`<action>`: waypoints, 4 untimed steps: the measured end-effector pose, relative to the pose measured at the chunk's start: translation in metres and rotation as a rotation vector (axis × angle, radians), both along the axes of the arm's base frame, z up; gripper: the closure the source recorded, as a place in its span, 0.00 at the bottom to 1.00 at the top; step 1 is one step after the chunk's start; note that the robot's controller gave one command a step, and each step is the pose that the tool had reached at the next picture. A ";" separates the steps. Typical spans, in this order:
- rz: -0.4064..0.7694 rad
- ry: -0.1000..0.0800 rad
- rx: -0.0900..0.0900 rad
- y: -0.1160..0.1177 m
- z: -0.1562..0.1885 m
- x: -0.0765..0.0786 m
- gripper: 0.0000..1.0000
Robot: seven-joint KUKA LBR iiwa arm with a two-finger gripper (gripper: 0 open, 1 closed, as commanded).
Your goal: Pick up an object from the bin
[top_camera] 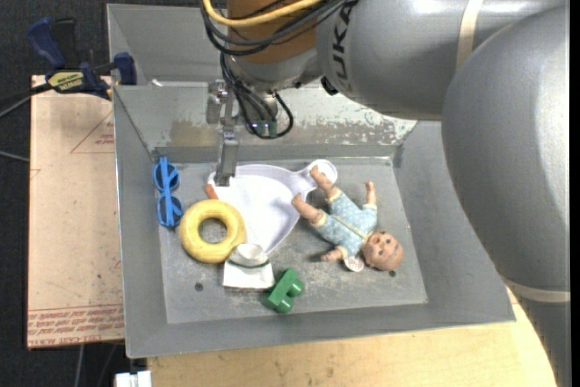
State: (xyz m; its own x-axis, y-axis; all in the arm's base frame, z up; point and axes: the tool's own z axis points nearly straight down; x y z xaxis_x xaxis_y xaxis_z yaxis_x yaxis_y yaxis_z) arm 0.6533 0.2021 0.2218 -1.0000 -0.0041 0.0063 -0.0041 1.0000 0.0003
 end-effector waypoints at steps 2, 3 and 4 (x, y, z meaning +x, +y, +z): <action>0.102 -0.009 0.002 -0.006 -0.048 -0.006 0.00; 0.306 -0.006 0.003 -0.009 -0.064 -0.029 0.00; 0.462 -0.012 0.003 -0.011 -0.076 -0.030 0.00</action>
Offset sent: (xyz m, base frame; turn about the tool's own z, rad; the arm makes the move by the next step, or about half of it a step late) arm -0.0225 -0.0159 -0.1518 -0.2946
